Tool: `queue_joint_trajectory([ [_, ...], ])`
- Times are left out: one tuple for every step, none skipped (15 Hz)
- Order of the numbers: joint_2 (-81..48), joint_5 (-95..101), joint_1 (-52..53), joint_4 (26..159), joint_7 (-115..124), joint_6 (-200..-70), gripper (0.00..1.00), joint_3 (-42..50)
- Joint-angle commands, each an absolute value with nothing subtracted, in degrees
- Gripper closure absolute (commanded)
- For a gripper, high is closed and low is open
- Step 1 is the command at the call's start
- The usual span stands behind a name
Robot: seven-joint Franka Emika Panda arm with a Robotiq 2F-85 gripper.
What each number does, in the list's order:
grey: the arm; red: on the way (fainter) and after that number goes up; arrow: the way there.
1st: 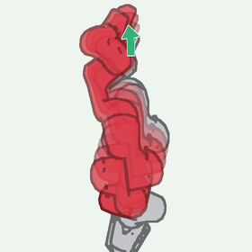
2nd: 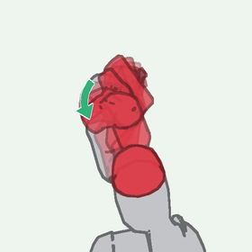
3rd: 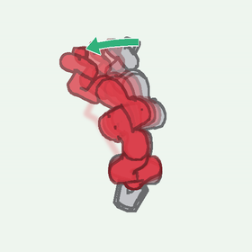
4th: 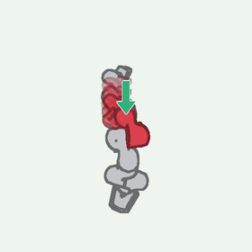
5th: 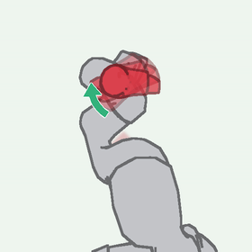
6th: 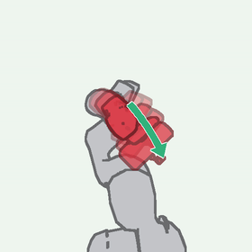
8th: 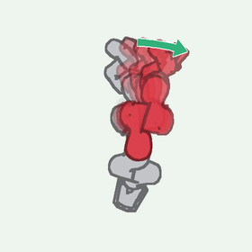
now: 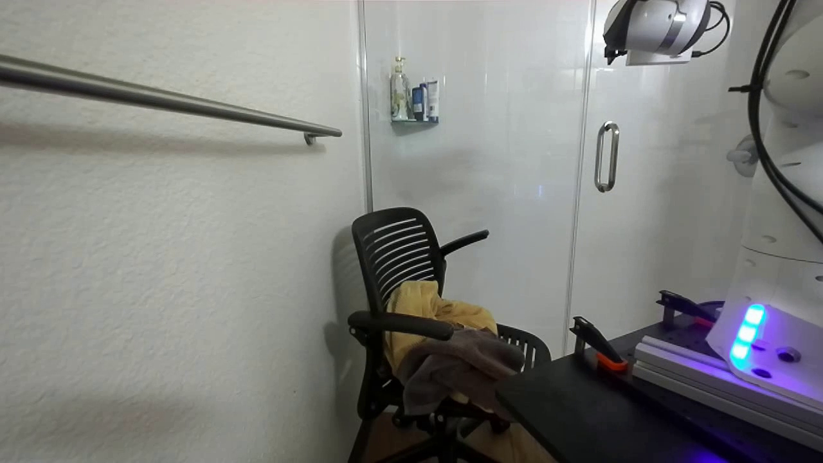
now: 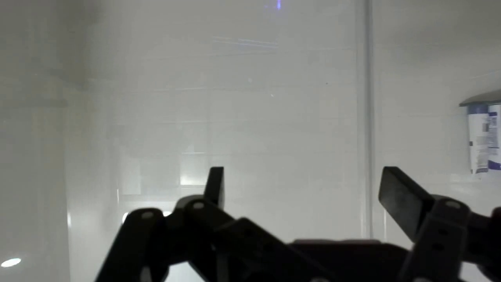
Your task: Close the shower door
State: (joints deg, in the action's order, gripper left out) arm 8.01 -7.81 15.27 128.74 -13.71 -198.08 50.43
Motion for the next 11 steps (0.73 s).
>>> queue_joint_trajectory([
  [2.57,-11.05,14.01,125.49,-13.38,-194.66,0.00,50.15],
  [5.87,-9.48,15.05,127.24,-14.38,-188.64,0.00,49.93],
  [9.68,-8.12,15.96,131.20,-15.19,-188.59,0.00,49.24],
  [11.86,-7.41,15.55,133.92,-16.23,-187.16,0.00,48.23],
  [14.43,-6.15,14.39,137.36,-17.21,-186.50,0.00,46.86],
  [16.50,-4.71,12.78,140.17,-17.69,-185.22,0.00,45.24],
  [19.34,-3.24,11.59,143.41,-18.10,-184.00,0.00,43.88],
  [21.86,-1.51,9.70,146.15,-18.27,-181.96,0.00,42.28],
  [24.90,0.37,7.95,149.20,-18.48,-179.76,0.00,41.00],
  [28.06,2.55,5.67,151.94,-18.77,-176.63,0.00,39.78],
  [19.78,-0.16,10.08,145.56,-15.83,-181.21,0.00,42.69],
])
